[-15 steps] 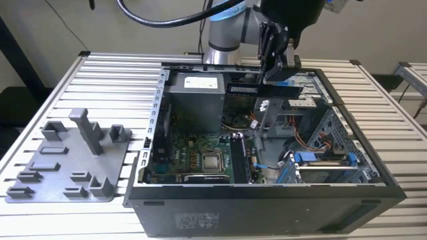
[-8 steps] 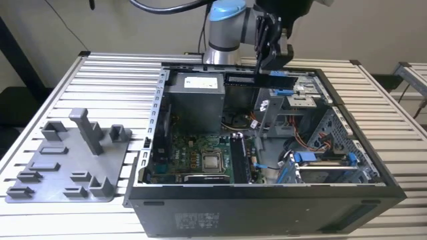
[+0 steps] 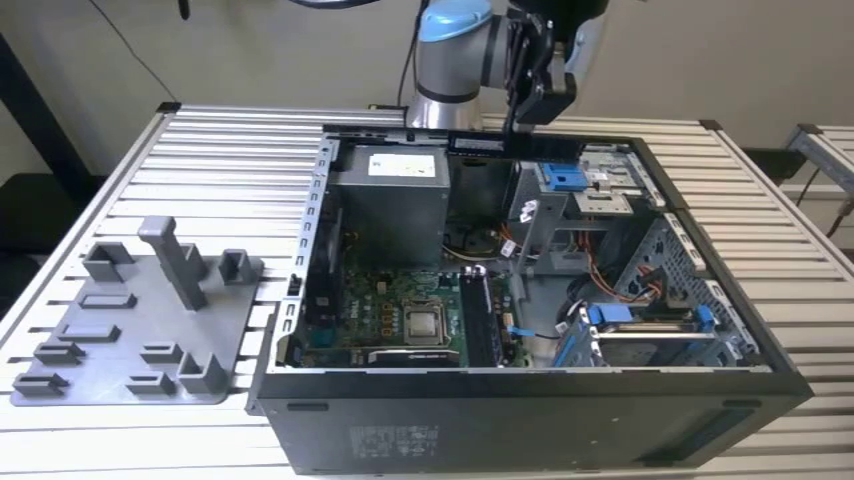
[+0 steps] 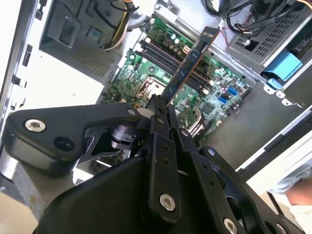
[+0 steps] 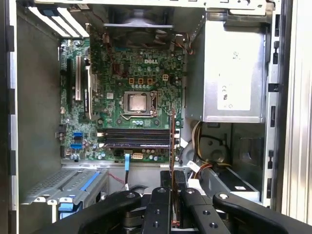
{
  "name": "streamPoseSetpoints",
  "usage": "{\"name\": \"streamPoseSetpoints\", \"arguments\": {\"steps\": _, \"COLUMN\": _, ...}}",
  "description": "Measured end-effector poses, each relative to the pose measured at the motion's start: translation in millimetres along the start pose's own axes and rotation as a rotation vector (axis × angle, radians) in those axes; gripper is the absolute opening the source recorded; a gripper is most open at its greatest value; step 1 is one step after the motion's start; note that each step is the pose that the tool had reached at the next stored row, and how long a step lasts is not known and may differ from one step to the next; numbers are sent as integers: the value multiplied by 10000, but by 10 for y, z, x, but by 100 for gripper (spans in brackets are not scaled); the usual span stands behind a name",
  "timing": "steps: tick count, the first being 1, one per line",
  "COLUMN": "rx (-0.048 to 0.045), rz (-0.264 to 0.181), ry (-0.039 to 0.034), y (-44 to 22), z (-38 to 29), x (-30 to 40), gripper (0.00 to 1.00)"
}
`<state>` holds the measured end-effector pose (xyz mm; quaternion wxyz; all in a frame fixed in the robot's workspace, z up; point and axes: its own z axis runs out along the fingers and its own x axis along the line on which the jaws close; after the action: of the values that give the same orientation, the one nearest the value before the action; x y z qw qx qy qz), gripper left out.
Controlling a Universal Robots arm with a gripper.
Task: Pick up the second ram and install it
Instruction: 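Pick up the second ram and move it above second insertion slot, then insert the second ram into the second slot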
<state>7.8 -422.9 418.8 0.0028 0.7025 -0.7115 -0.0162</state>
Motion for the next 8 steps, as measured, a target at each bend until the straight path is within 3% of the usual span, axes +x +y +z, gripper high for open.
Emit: {"name": "streamPoseSetpoints", "arguments": {"steps": 8, "rx": 0, "rz": 0, "ry": -13, "y": 0, "z": 0, "x": -8, "gripper": 14}}
